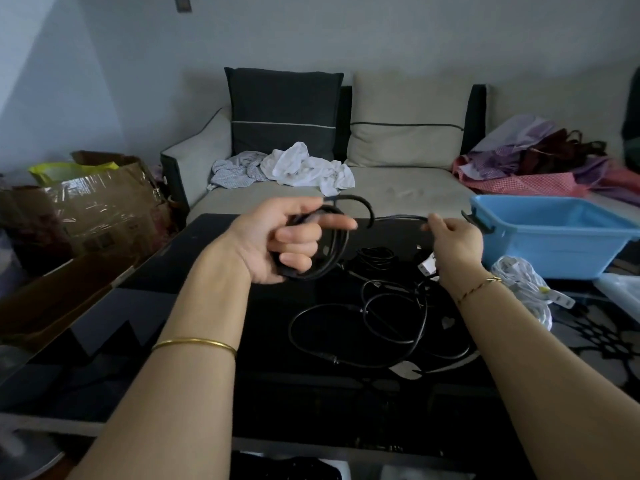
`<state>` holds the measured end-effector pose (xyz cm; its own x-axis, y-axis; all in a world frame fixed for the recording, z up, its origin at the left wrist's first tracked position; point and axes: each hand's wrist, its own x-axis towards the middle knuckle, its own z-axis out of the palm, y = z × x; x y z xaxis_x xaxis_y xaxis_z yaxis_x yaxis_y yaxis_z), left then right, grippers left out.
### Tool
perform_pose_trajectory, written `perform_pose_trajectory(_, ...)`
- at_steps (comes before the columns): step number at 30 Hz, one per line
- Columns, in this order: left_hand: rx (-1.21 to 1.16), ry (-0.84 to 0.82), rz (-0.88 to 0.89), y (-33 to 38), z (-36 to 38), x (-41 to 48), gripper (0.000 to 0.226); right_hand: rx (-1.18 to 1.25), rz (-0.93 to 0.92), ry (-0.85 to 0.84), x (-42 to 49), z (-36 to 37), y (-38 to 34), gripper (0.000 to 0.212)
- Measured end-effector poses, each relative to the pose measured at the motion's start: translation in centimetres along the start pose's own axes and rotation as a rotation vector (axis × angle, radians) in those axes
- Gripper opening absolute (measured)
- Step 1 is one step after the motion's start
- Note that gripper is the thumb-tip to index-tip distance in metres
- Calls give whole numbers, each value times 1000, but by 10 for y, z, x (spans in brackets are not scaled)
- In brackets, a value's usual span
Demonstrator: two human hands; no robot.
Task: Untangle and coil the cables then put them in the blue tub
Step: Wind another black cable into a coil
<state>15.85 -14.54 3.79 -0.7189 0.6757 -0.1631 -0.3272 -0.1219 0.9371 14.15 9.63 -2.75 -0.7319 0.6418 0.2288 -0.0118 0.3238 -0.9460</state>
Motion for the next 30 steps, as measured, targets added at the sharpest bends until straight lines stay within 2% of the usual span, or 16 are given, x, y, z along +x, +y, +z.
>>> perform_pose_trajectory(3, -223, -76, 97, -2, -11, 3, 43, -44, 41, -62, 11, -9, 23, 25)
perform_pose_trajectory(6, -555, -262, 207, -6, -20, 13, 39, -219, -71, -307, 6, -13, 26, 24)
perform_pose_trajectory(7, -678, -277, 267, -6, -22, 17, 38, -266, -125, -393, 0, -14, 23, 25)
perform_pose_trajectory(11, -979, -53, 537, -4, -17, 28, 36, -474, -389, -618, -21, -8, 8, 28)
perform_pose_trajectory(13, -995, 52, 625, -5, -15, 35, 41, -524, -438, -761, -31, -7, -1, 30)
perform_pose_trajectory(16, -838, 225, 685, -8, -17, 42, 33, -500, -454, -910, -46, -12, -19, 33)
perform_pose_trajectory(19, -623, 424, 666, -13, -14, 48, 31, -404, -461, -1004, -56, -20, -39, 35)
perform_pose_trajectory(22, -332, 607, 619, -21, -11, 57, 24, -387, -531, -1052, -65, -24, -54, 18)
perform_pose_trajectory(24, -44, 653, 612, -27, -8, 59, 17, -422, -632, -979, -65, -25, -58, 10)
perform_pose_trajectory(26, 276, 641, 601, -33, -4, 58, 18, -449, -675, -827, -58, -26, -58, 10)
perform_pose_trajectory(30, 844, 511, 444, -36, 7, 56, 9, -528, -729, -497, -44, -30, -57, 10)
